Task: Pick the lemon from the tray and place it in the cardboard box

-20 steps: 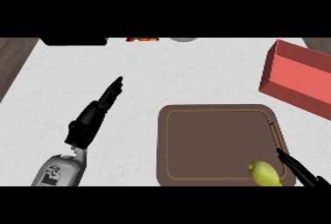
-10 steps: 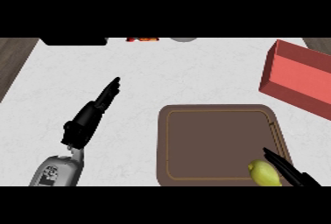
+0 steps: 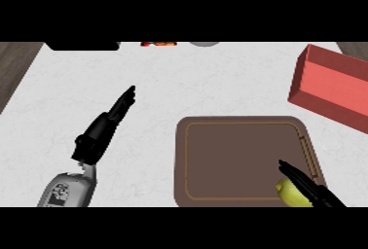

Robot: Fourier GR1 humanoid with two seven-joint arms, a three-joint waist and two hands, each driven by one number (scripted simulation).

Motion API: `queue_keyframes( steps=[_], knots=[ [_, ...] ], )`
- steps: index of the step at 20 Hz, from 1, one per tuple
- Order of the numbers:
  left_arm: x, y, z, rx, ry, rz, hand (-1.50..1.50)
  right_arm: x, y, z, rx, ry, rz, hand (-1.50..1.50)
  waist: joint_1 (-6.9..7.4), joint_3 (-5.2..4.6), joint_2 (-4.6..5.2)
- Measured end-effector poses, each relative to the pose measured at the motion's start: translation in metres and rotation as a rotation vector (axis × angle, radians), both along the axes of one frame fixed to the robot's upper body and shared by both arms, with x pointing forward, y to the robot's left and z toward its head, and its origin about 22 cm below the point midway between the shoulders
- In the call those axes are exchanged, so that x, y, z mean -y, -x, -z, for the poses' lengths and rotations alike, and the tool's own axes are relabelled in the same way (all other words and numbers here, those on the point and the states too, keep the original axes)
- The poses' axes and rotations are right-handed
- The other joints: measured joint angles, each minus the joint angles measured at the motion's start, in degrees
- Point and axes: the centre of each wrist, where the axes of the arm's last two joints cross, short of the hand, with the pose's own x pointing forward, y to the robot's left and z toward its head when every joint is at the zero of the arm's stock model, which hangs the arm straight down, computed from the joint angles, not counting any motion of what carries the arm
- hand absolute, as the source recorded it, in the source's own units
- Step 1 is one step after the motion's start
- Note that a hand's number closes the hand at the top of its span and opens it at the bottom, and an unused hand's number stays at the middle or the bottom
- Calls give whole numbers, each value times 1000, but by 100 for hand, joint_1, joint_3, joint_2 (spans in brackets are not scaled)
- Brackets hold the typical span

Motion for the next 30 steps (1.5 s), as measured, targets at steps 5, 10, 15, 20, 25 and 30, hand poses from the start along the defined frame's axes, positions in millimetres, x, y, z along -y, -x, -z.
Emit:
queue_keyframes(
  steps=[5,10,15,20,25,30],
  knots=[
    [-6,0,2,-6,4,7,0,-6,-1,6,13,43,9,150,-6,-30,-15],
    [2,1,-4,-5,1,8,0,-6,-7,8,42,64,-10,150,-12,-83,-45],
    [-5,5,-6,-3,0,7,0,-6,-11,12,98,66,-13,150,-5,-99,-53],
    [3,-1,-5,-3,0,4,0,-7,-24,4,134,125,53,150,-1,-40,-38],
    [6,-1,-3,0,1,15,0,32,-50,-22,107,441,346,150,79,-38,14],
    [7,0,-2,-6,4,15,0,37,-82,-55,167,631,554,150,72,-15,11]
  ],
)
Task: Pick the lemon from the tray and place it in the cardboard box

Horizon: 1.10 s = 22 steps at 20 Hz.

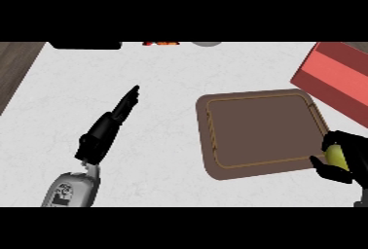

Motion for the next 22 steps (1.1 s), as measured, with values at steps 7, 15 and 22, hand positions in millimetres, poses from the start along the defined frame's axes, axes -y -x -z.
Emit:
queue_keyframes(
  steps=[7,15,22],
  knots=[
    [-6,1,-6,-4,-2,-14,0,-20,-2,-72,122,39,41,150,-79,10,-21],
    [-5,-1,-5,-6,0,-17,0,-42,27,-156,302,-52,40,150,-109,12,-29],
    [-11,-5,-2,-2,-1,-12,0,-31,36,-200,376,-119,141,150,-82,13,-17]
  ],
)
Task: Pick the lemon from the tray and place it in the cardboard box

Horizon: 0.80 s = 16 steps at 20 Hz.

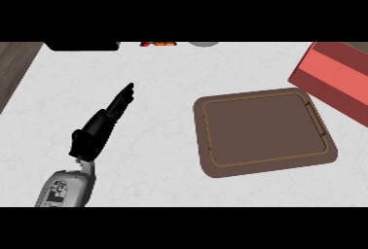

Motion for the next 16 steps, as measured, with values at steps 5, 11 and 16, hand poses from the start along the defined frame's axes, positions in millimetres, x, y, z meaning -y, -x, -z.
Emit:
queue_keyframes(
  steps=[5,11,16],
  knots=[
    [4,7,5,7,-5,3,0,20,-16,-20,25,-16,71,150,27,2,5],
    [5,6,6,5,3,6,0,45,-54,-40,41,-50,103,150,53,3,14],
    [3,3,2,5,-2,5,0,68,-82,-32,47,-85,119,150,61,4,17]
  ],
)
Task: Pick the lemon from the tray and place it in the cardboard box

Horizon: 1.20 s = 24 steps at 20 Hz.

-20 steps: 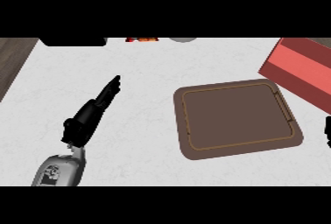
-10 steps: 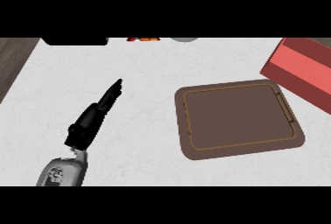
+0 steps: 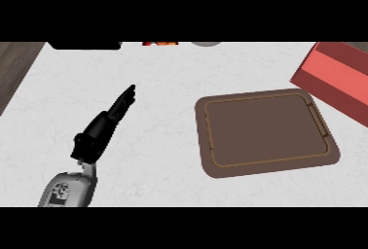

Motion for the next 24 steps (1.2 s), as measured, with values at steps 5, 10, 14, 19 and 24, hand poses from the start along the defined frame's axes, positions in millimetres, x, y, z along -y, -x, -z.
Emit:
queue_keyframes(
  steps=[5,10,14,19,24],
  knots=[
    [6,0,-5,1,2,5,0,15,-29,0,-1,7,36,150,20,1,5],
    [3,5,-1,5,4,13,0,34,-52,11,-25,36,70,150,36,1,8],
    [-1,4,1,1,7,13,0,45,-70,32,-71,68,84,150,62,1,21],
    [2,-3,-5,9,3,18,0,52,-89,66,-124,69,104,150,90,5,33],
    [9,-10,-5,13,4,24,0,61,-96,88,-170,-101,131,-150,111,10,55]
  ],
)
